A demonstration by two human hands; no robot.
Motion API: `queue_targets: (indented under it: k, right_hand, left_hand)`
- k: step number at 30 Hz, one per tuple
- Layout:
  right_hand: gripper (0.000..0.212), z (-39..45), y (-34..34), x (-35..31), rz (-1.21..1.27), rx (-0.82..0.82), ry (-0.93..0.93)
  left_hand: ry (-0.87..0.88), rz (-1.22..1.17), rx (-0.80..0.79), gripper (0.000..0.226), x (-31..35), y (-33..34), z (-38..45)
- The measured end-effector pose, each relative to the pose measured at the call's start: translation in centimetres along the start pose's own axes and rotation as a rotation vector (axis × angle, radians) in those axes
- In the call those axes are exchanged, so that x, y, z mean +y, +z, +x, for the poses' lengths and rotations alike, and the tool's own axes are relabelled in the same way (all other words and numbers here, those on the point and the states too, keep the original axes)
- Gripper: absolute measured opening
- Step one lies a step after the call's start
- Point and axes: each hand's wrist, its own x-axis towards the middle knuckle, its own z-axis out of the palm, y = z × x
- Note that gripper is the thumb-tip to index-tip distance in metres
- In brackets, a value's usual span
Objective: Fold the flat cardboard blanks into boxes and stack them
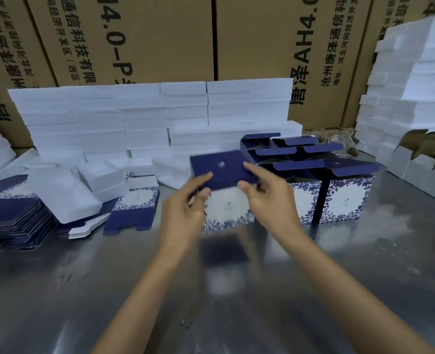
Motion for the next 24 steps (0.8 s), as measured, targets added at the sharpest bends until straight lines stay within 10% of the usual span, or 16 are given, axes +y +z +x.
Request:
queue_targets:
  k: [9, 24]
  right_hand:
    - [0.043, 14.2, -6.4, -4.6, -0.077, 0.126, -0.144]
    - [0.049, 31.8, -13.6, 9.7, -0.317, 0.177, 0.136]
  left_hand:
    - [0.185, 0.034, -0.025, 0.029, 7.0, 6.5, 13.7]
    - [0.083, 0.140, -0.415, 0.040, 1.2, 27.0, 28.7]
